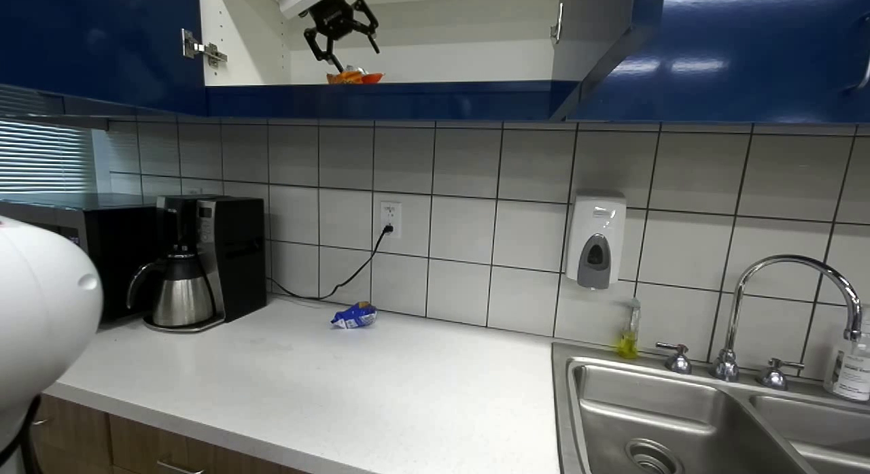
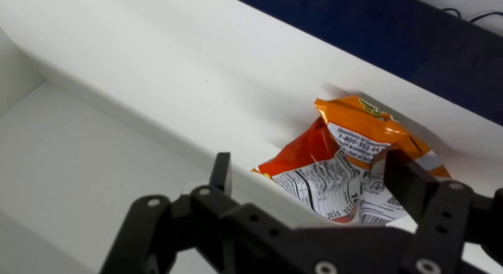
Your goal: Move the orange snack packet to the open cabinet
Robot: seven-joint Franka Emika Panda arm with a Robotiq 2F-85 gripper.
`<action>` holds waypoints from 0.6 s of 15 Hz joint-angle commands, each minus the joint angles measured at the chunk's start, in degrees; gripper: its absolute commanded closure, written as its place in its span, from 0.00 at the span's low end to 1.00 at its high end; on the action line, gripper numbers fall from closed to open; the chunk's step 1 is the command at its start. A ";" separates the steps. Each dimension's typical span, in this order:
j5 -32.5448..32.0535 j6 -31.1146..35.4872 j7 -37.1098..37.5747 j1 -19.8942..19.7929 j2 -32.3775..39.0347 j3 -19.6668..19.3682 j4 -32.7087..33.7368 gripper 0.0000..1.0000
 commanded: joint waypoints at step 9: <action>-5.74 6.16 2.99 1.69 -9.00 0.77 -11.24 0.00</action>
